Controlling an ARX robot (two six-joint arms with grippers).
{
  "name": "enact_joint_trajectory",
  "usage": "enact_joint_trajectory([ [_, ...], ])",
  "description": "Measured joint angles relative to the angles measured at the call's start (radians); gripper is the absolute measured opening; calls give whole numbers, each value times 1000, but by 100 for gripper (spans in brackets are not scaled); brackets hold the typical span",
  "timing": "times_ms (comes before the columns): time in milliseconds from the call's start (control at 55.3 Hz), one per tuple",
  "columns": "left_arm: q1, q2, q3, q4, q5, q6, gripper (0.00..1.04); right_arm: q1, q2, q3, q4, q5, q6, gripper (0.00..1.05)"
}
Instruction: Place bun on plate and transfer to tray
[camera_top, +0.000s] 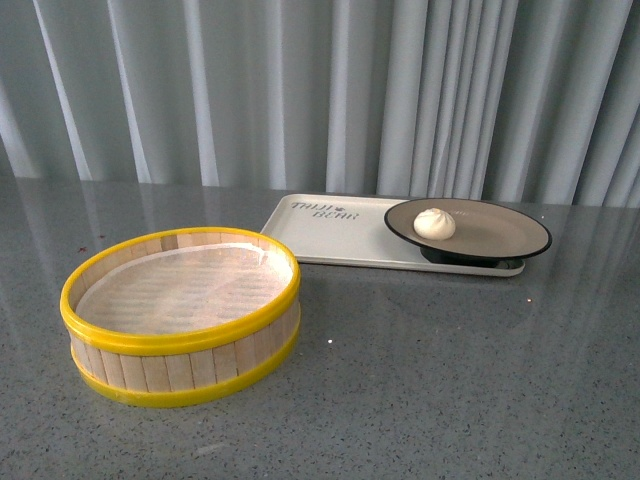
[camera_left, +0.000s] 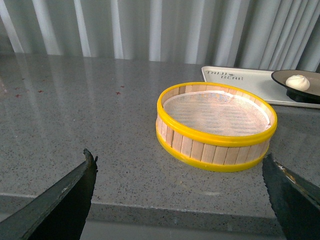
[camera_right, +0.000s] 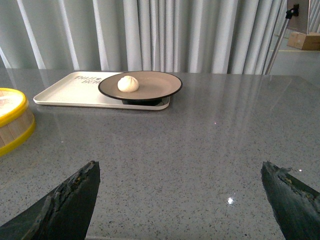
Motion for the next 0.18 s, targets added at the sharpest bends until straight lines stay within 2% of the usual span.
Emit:
enact_joint_trajectory([
  [181, 0, 0, 0, 0, 0, 0, 98, 0, 0, 0, 0, 0, 0, 96],
])
